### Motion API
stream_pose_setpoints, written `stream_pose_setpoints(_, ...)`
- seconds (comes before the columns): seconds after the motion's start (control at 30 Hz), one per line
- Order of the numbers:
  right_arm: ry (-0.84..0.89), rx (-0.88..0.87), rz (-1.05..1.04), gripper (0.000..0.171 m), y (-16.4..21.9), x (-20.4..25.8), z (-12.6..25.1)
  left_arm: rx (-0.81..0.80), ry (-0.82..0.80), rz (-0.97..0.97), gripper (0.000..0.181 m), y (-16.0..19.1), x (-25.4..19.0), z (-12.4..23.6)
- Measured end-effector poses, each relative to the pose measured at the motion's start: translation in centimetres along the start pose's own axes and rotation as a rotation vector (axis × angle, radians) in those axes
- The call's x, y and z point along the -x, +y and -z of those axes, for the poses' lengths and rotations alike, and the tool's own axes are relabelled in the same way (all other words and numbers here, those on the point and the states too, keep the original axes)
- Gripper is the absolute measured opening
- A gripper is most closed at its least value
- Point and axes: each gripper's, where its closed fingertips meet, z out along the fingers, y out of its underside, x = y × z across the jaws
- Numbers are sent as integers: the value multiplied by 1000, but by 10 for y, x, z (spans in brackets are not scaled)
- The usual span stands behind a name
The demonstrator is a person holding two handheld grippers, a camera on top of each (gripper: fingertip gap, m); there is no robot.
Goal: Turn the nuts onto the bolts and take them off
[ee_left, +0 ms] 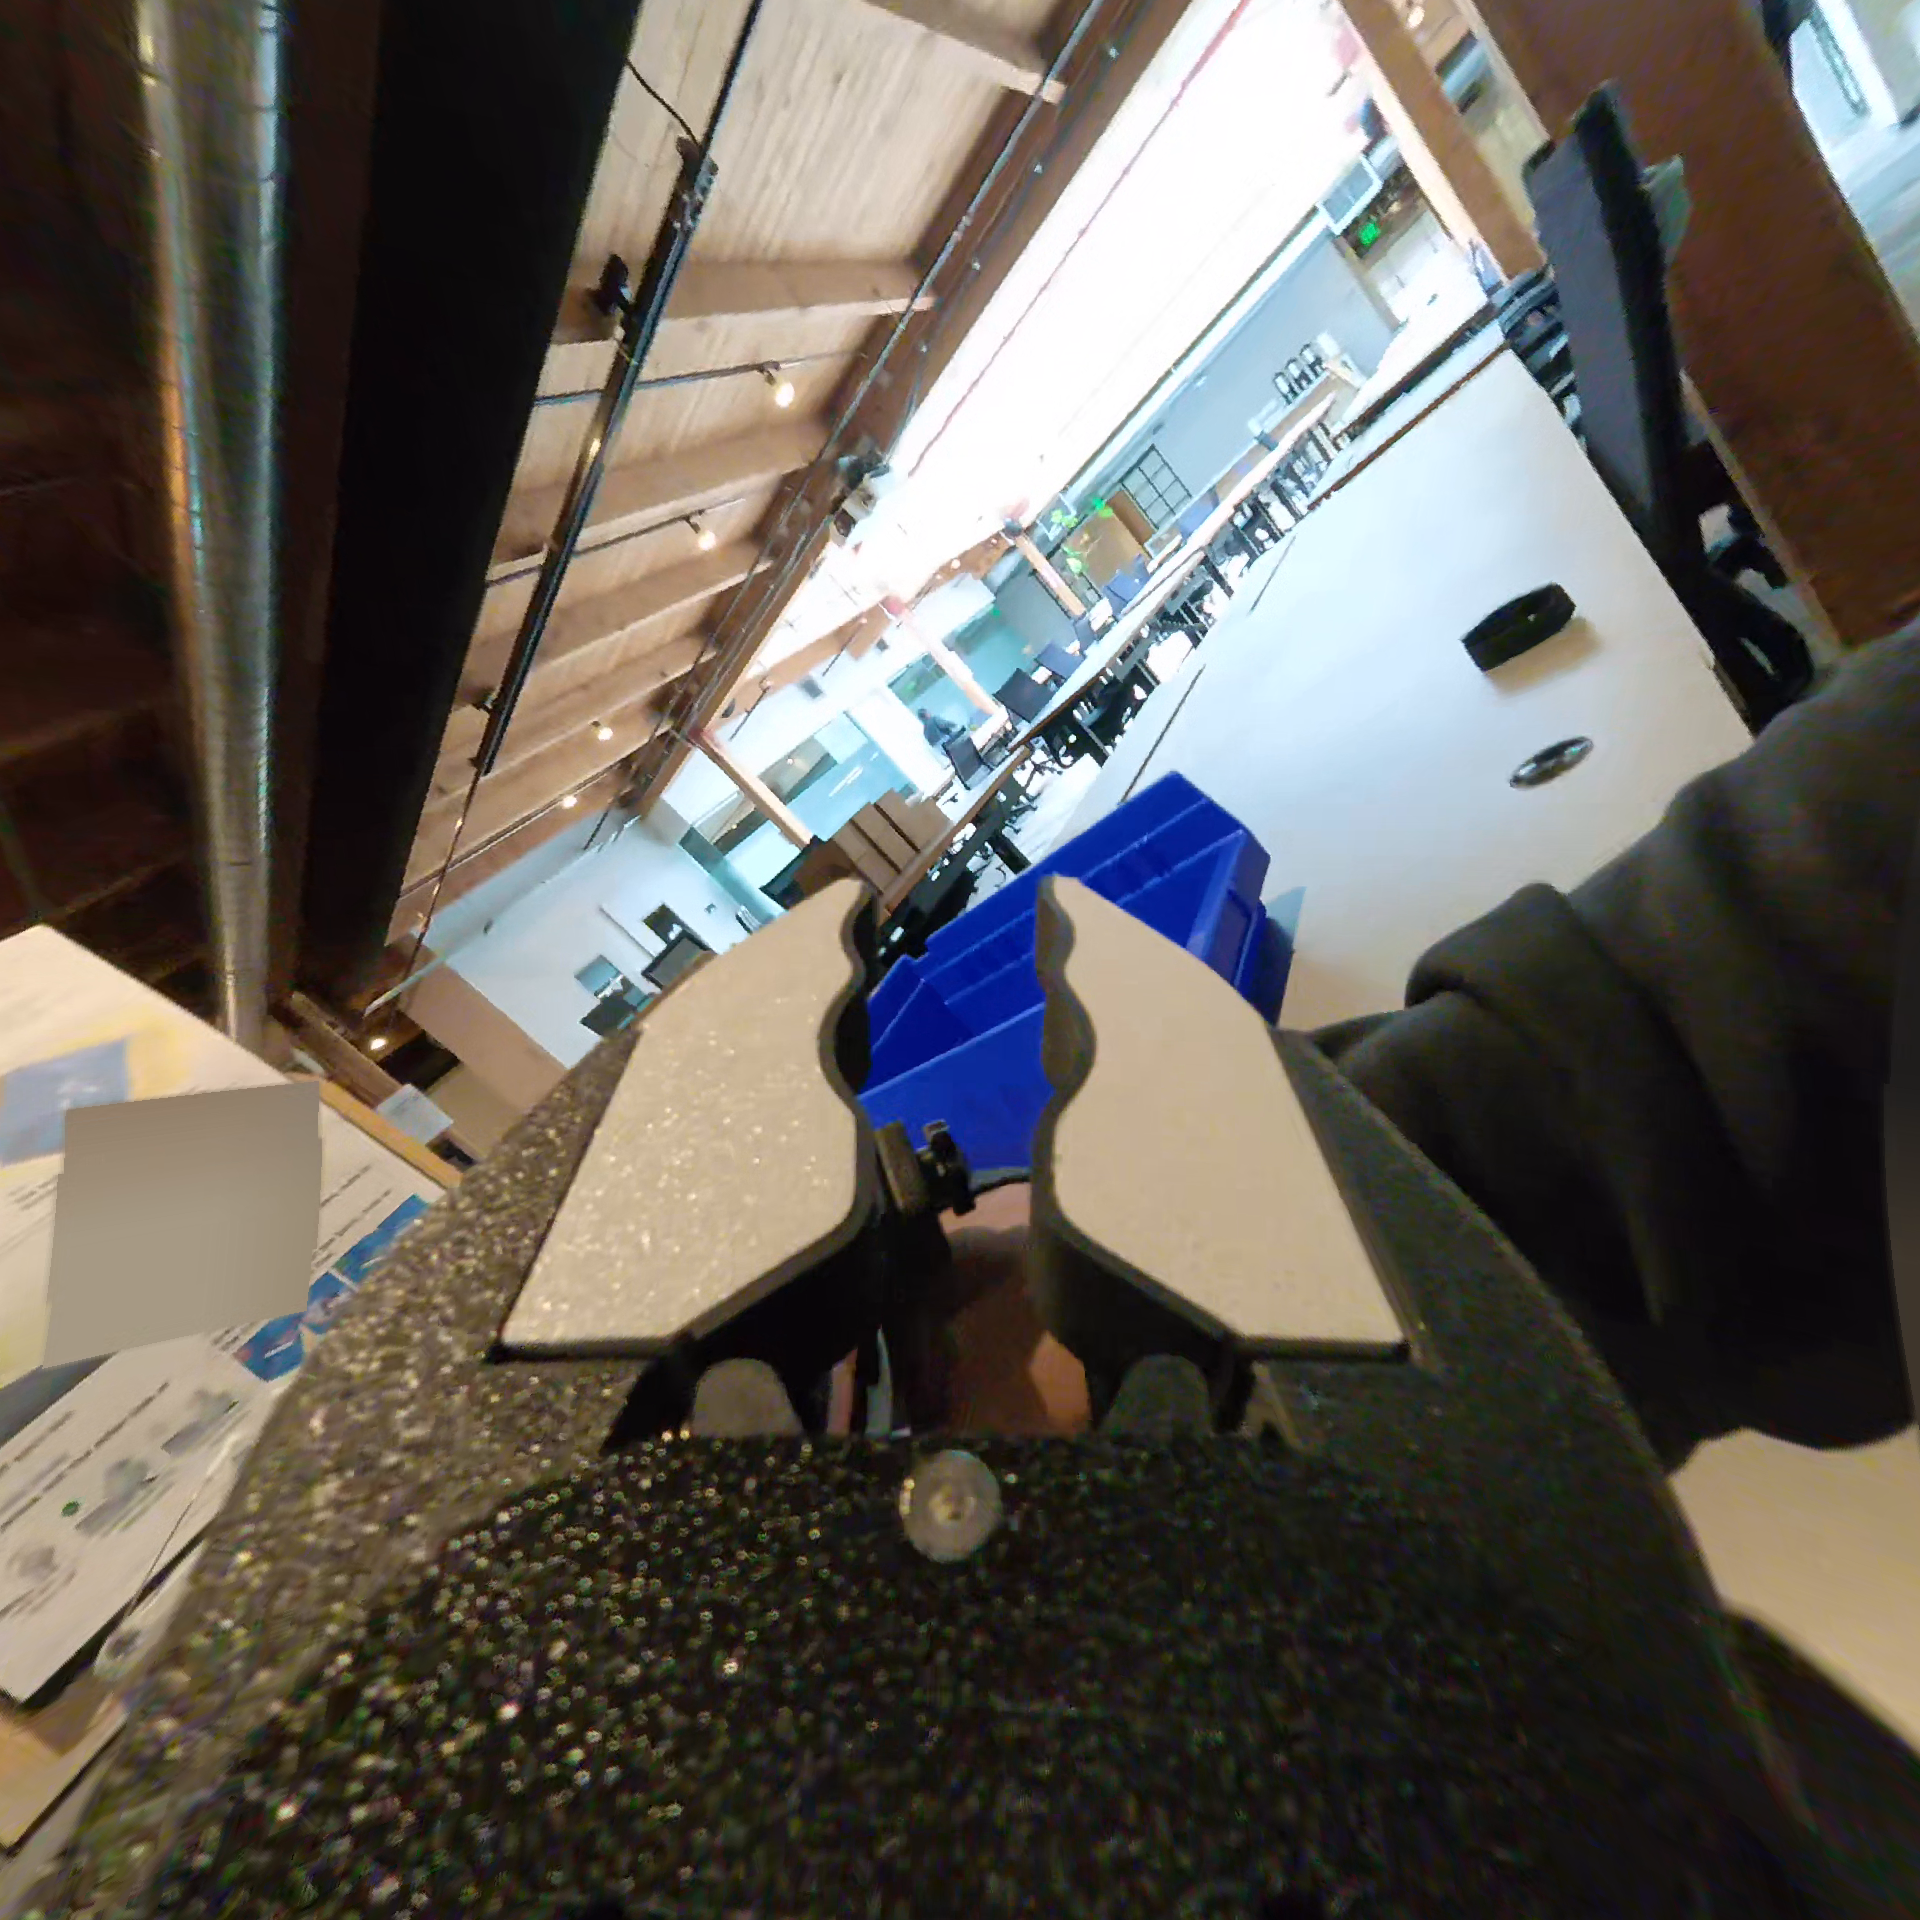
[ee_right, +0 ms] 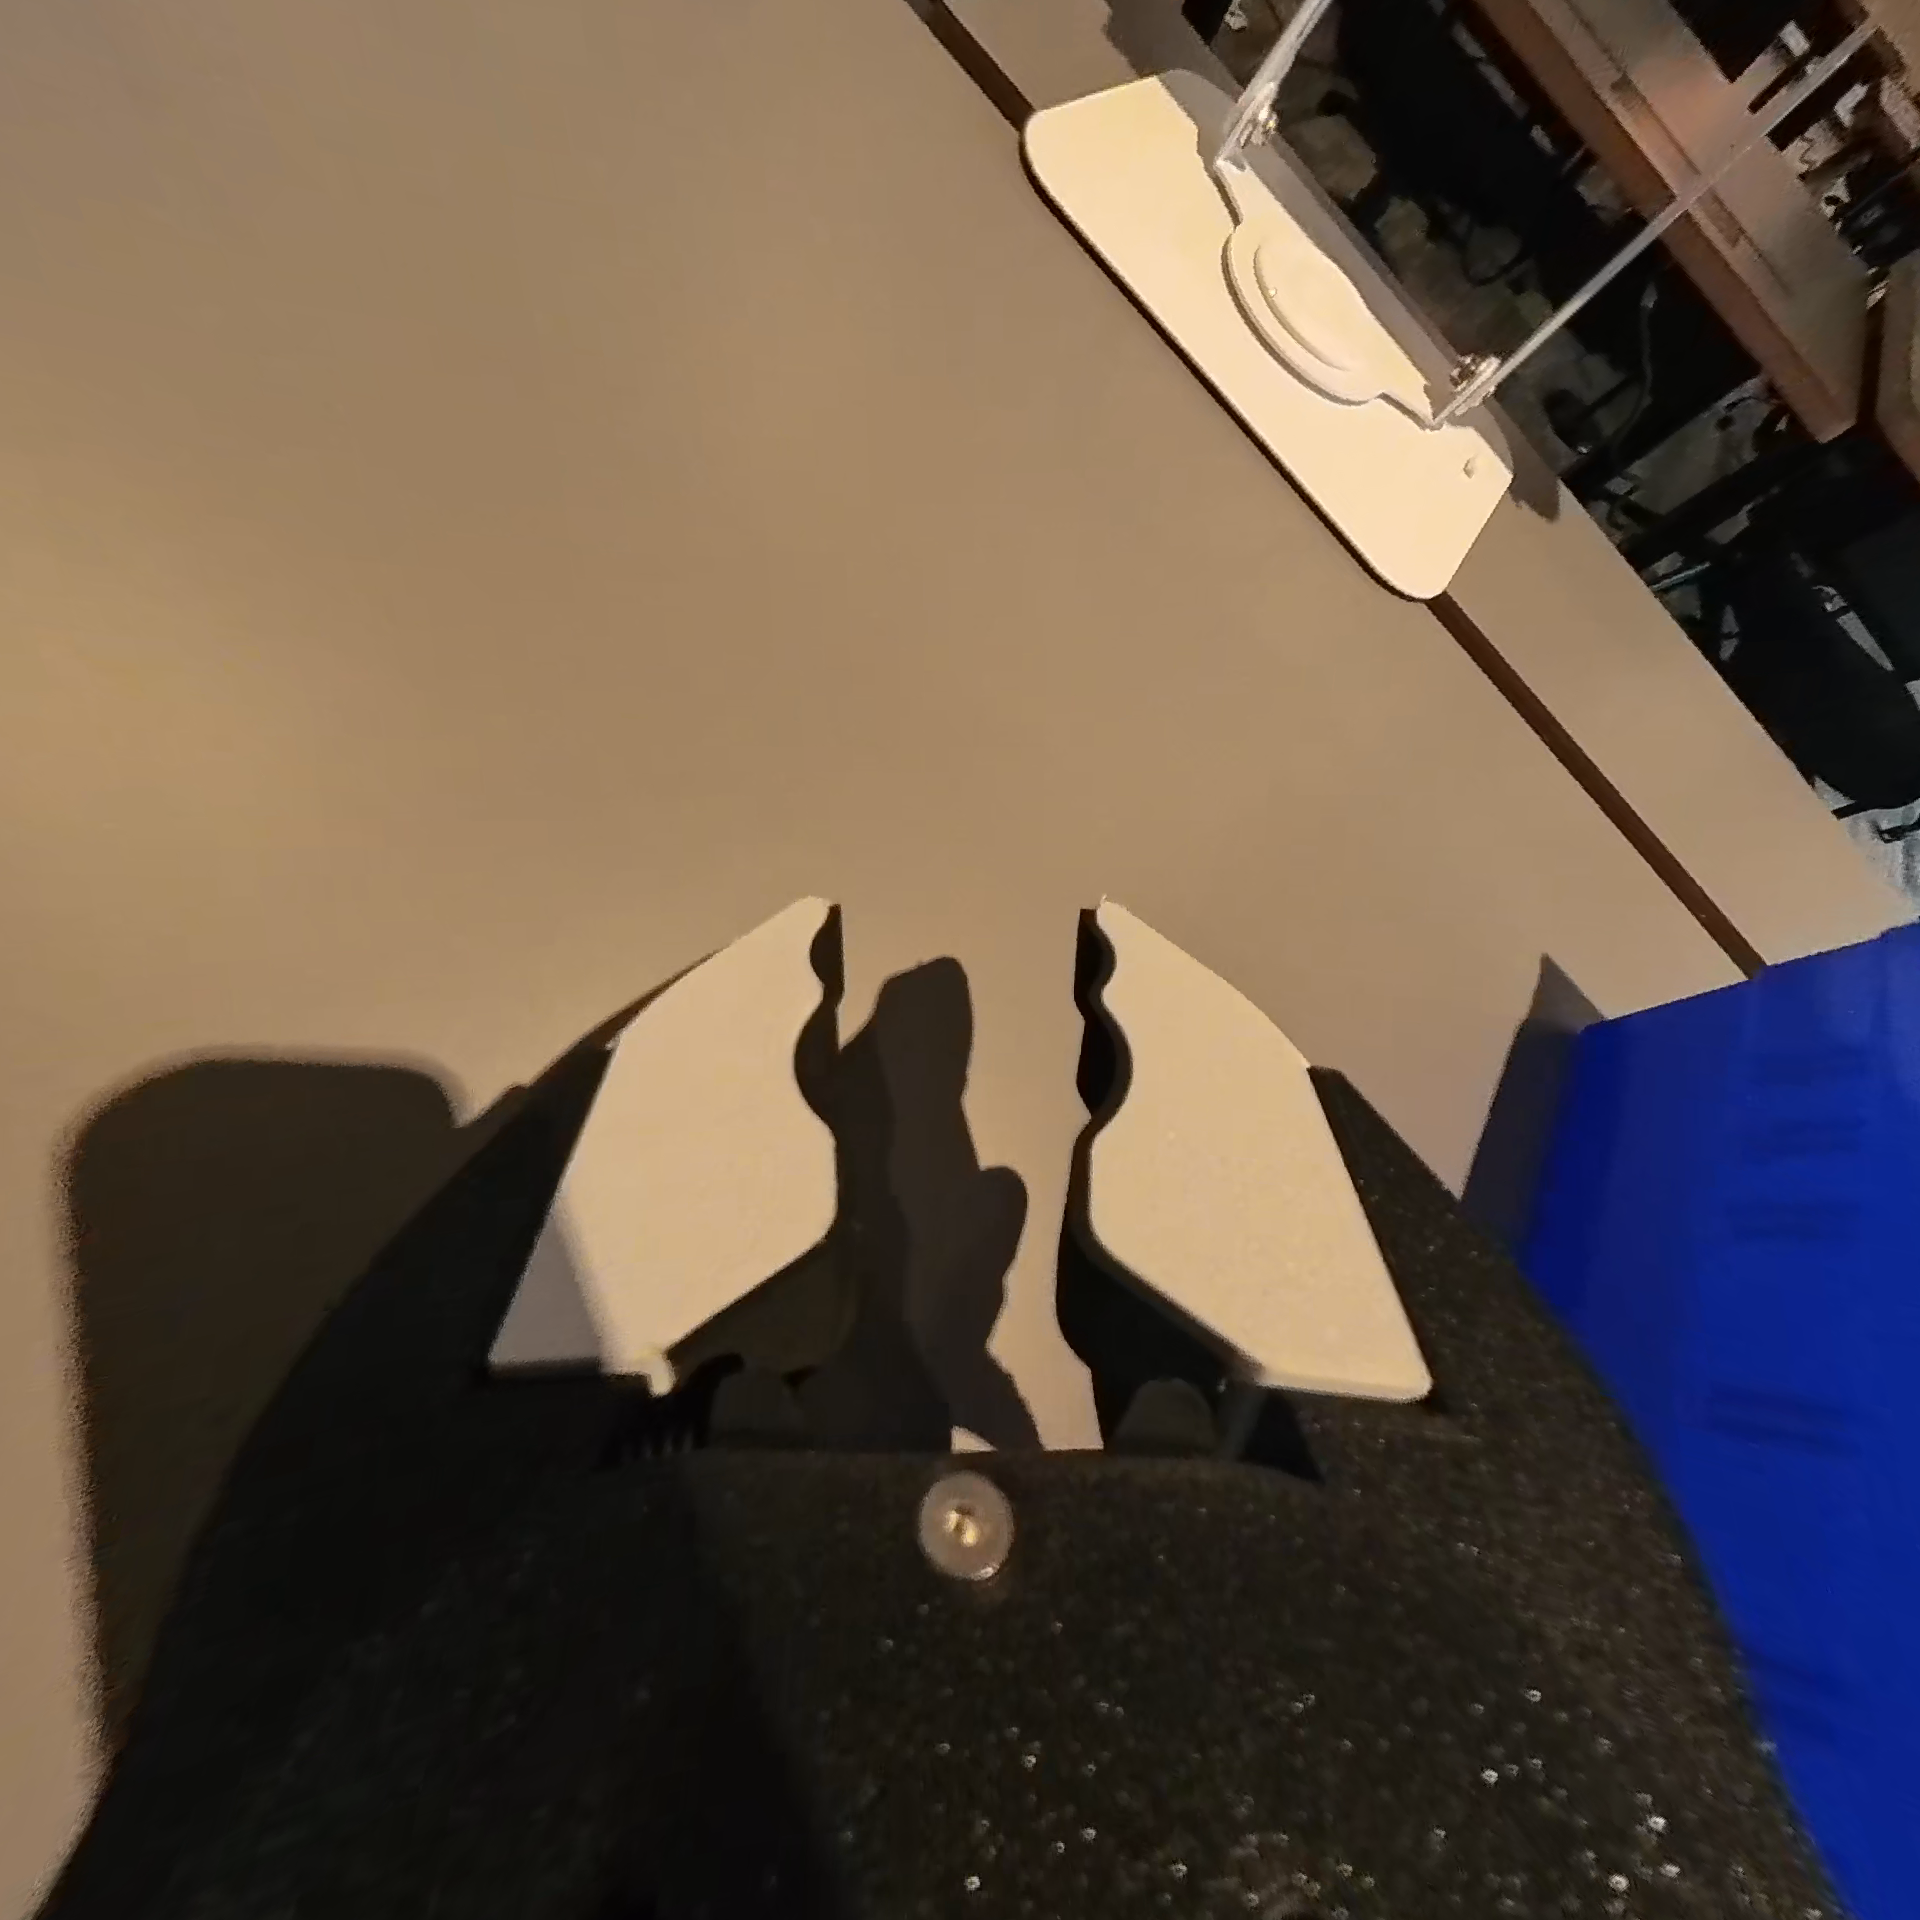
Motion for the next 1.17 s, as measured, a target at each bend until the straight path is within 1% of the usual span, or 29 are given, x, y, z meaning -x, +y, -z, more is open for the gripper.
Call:
stream_pose_setpoints(0.03, 1, 0, 2, 43, 0, 1, 0, 11, 14, -8, 31, 1, -3, -5)
stream_pose_setpoints(0.13, 5, 1, 8, 43, 0, 2, -1, 23, 59, -8, 36, 4, -11, -18)
stream_pose_setpoints(0.27, 15, -3, 15, 43, -1, 2, 0, 84, 86, -47, 35, 14, -16, -30)
stream_pose_setpoints(0.33, 17, -8, 17, 43, -3, 3, 0, 94, 128, -51, 34, 17, -24, -31)
stream_pose_setpoints(0.5, 20, -4, 17, 44, -3, 5, 2, 105, 146, -57, 32, 19, -28, -32)
stream_pose_setpoints(0.63, 30, -3, 23, 43, -2, 4, 4, 151, 156, -99, 40, 24, -33, -34)
stream_pose_setpoints(0.8, 33, 2, 31, 43, -3, 7, 6, 219, 160, -136, 40, 33, -36, -37)
stream_pose_setpoints(1.0, 35, -15, 16, 40, -7, 5, 12, 319, 173, -75, 33, 47, -36, -38)
stream_pose_setpoints(1.17, 72, 23, 45, 42, -1, -1, 9, 386, 193, 3, 28, 54, -34, -35)
